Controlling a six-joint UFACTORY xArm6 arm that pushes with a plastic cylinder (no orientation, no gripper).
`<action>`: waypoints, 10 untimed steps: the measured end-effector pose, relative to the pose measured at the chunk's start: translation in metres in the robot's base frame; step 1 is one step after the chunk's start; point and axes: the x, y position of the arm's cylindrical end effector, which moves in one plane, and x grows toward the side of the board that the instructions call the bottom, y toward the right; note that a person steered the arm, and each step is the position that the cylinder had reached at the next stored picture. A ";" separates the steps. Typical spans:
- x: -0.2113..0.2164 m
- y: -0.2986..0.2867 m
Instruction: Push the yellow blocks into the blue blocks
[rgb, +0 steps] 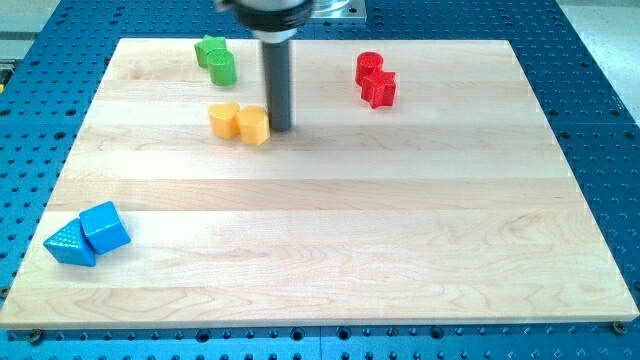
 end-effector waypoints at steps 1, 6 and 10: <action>0.037 -0.057; 0.084 -0.113; 0.123 -0.185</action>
